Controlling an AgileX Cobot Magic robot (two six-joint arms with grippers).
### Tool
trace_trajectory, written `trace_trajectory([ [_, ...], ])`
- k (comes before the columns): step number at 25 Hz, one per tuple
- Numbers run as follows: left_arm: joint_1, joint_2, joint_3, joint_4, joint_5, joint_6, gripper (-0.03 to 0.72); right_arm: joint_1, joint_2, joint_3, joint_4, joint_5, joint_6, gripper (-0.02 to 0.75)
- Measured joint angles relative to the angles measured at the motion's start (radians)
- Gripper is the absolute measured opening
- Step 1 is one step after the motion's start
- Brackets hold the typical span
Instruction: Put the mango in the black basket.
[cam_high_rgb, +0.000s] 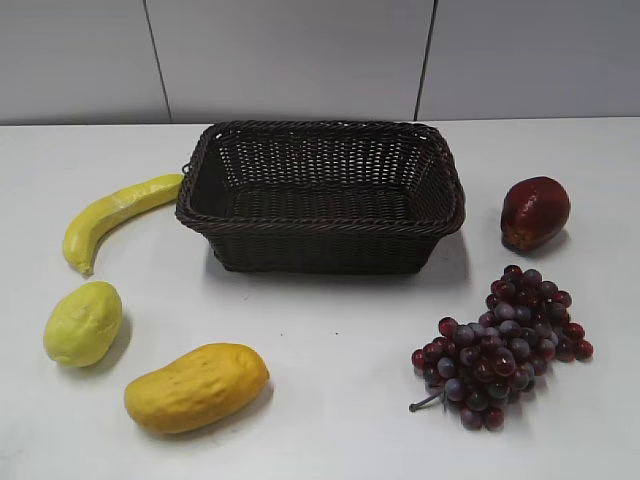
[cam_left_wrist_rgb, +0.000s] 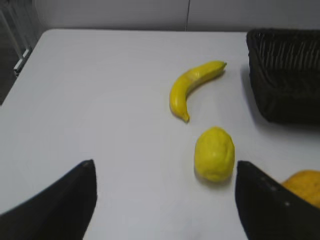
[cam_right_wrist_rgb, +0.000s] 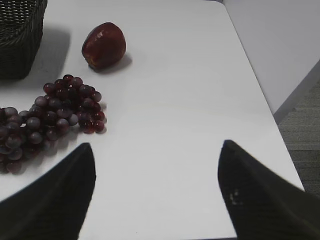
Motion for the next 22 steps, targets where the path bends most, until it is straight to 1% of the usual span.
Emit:
trace_trajectory([
  [3,0.000,0.138,-0.001,-0.040,-0.107,0.000,0.658,0.000,0.000,0.000,0.000,0.000,0.000,0.587],
  [5,-0.006,0.247,-0.001,-0.113,-0.171,0.002,0.658,0.000,0.000,0.000,0.000,0.000,0.000,0.587],
  [7,-0.010,0.358,-0.010,-0.185,-0.192,0.046,0.657,0.000,0.000,0.000,0.000,0.000,0.000,0.587],
  [11,-0.011,0.595,-0.052,-0.352,-0.180,0.256,0.648,0.000,0.000,0.000,0.000,0.000,0.000,0.587],
  [12,-0.011,0.651,-0.070,-0.398,-0.161,0.336,0.644,0.000,0.000,0.000,0.000,0.000,0.000,0.587],
  [15,-0.022,0.789,-0.135,-0.524,-0.095,0.513,0.629,0.000,0.000,0.000,0.000,0.000,0.000,0.587],
  [17,-0.062,0.862,-0.178,-0.579,-0.060,0.624,0.627,0.000,0.000,0.000,0.000,0.000,0.000,0.587],
  [18,-0.098,0.896,-0.199,-0.593,-0.056,0.667,0.625,0.000,0.000,0.000,0.000,0.000,0.000,0.587],
  [20,-0.188,0.950,-0.226,-0.589,-0.075,0.706,0.626,0.000,0.000,0.000,0.000,0.000,0.000,0.587],
  [22,-0.273,1.001,-0.240,-0.559,-0.110,0.722,0.626,0.000,0.000,0.000,0.000,0.000,0.000,0.587],
])
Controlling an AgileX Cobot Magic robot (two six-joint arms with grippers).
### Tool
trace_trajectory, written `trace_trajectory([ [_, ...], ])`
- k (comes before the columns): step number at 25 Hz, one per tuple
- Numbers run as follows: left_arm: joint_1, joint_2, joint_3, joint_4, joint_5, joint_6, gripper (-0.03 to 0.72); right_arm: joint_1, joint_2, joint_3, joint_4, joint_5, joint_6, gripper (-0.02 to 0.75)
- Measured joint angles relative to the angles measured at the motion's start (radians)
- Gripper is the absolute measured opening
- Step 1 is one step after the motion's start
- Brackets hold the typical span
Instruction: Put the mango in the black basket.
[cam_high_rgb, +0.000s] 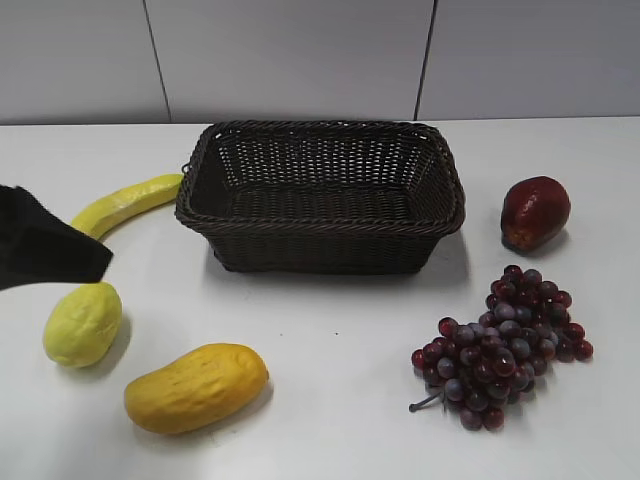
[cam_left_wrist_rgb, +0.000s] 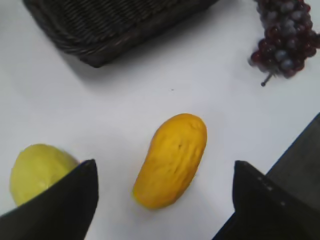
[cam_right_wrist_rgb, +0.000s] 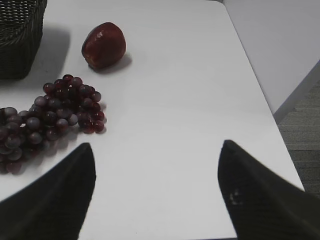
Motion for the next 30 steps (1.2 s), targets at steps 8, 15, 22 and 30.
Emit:
trace_trajectory([
  [8,-0.308,0.218,-0.017,0.181,-0.136,0.007,0.664,0.000,0.000,0.000,0.000,0.000,0.000,0.587],
  [15,-0.341,0.460,-0.046,0.235,-0.183,0.003,0.664,0.000,0.000,0.000,0.000,0.000,0.000,0.587],
  [22,-0.341,0.591,-0.057,0.253,-0.247,0.002,0.664,0.000,0.000,0.000,0.000,0.000,0.000,0.587],
  [30,-0.342,0.655,-0.059,0.246,-0.292,0.002,0.600,0.000,0.000,0.000,0.000,0.000,0.000,0.587],
])
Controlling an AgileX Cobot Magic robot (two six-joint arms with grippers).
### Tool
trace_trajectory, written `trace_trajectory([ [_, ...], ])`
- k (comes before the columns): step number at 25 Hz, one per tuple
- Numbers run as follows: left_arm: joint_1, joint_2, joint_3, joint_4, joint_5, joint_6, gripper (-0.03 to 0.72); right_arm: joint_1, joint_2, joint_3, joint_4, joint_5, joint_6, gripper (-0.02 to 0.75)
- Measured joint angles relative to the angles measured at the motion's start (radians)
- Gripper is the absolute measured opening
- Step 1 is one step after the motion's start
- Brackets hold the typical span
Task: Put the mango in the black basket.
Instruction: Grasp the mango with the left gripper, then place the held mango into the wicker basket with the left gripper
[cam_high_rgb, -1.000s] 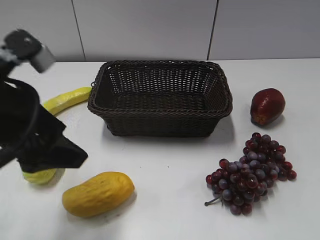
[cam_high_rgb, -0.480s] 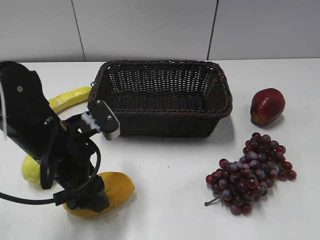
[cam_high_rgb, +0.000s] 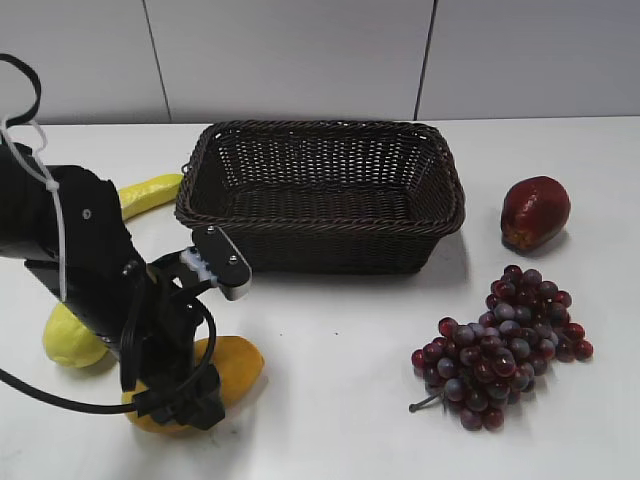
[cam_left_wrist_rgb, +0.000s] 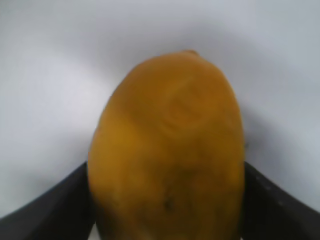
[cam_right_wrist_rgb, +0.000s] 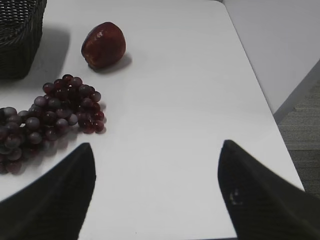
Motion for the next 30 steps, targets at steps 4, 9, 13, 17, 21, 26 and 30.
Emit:
trace_trajectory([
  [4,0.000,-0.006,-0.036,-0.003,0.083,0.000,0.557,0.000,0.000,0.000,0.000,0.000,0.000,0.587],
  [9,-0.001,-0.076,-0.200,-0.028,0.260,-0.018,0.557,0.000,0.000,0.000,0.000,0.000,0.000,0.587],
  [13,-0.001,-0.114,-0.390,-0.032,0.231,-0.042,0.557,0.000,0.000,0.000,0.000,0.000,0.000,0.587],
  [17,0.003,-0.081,-0.554,-0.035,0.081,-0.109,0.557,0.000,0.000,0.000,0.000,0.000,0.000,0.587],
  [21,0.015,0.045,-0.658,-0.080,-0.055,-0.169,0.557,0.000,0.000,0.000,0.000,0.000,0.000,0.587],
  [26,0.020,0.239,-0.696,-0.166,-0.122,-0.180,0.557,0.000,0.000,0.000,0.000,0.000,0.000,0.587],
  [30,0.020,0.343,-0.697,-0.175,-0.109,-0.181,0.557,0.000,0.000,0.000,0.000,0.000,0.000,0.587],
])
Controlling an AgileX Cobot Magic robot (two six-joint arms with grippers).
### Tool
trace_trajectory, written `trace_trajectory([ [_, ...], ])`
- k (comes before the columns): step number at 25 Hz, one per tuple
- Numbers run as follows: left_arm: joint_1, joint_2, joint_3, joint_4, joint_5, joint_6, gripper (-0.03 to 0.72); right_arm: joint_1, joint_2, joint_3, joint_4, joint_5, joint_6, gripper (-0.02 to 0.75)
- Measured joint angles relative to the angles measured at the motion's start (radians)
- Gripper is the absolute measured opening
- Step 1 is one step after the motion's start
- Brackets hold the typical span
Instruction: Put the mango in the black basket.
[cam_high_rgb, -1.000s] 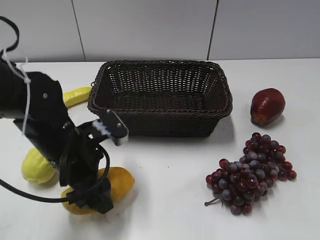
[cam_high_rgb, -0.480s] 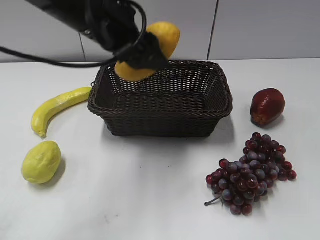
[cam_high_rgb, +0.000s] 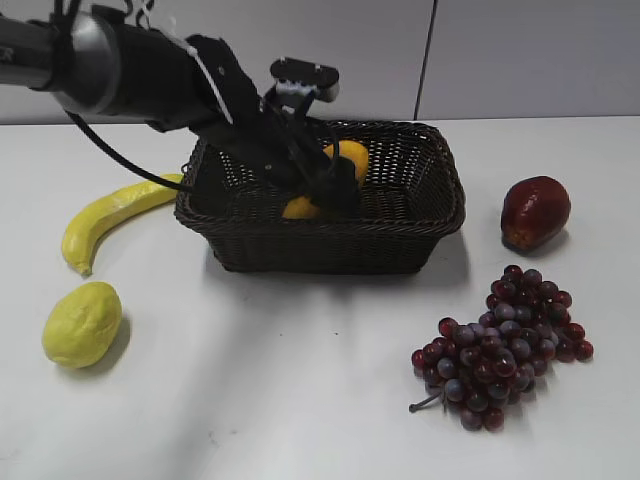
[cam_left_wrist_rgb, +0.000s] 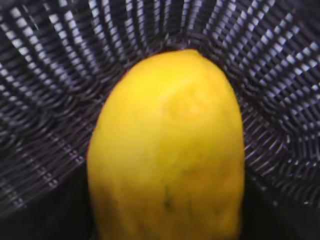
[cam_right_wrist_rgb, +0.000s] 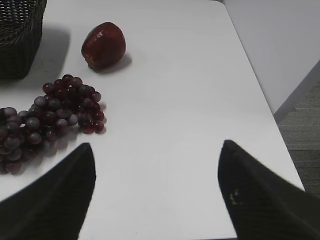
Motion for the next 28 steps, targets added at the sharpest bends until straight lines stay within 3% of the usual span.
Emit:
trace_trajectory([
  [3,0.000,0.019,0.000,-0.001,-0.005,-0.002,0.561,0.000,0.000,0.000,0.000,0.000,0.000,0.587],
  [8,0.000,-0.013,-0.001,0.002,-0.019,-0.002,0.641,0.000,0.000,0.000,0.000,0.000,0.000,0.587],
  [13,0.007,-0.165,-0.002,0.039,-0.003,-0.003,0.642,0.000,0.000,0.000,0.000,0.000,0.000,0.587],
  [19,0.060,-0.409,-0.005,0.065,0.290,-0.041,0.596,0.000,0.000,0.000,0.000,0.000,0.000,0.587],
  [23,0.094,-0.528,-0.008,0.181,0.582,-0.175,0.566,0.000,0.000,0.000,0.000,0.000,0.000,0.587],
  [28,0.100,-0.599,-0.008,0.489,0.842,-0.427,0.557,0.000,0.000,0.000,0.000,0.000,0.000,0.587],
])
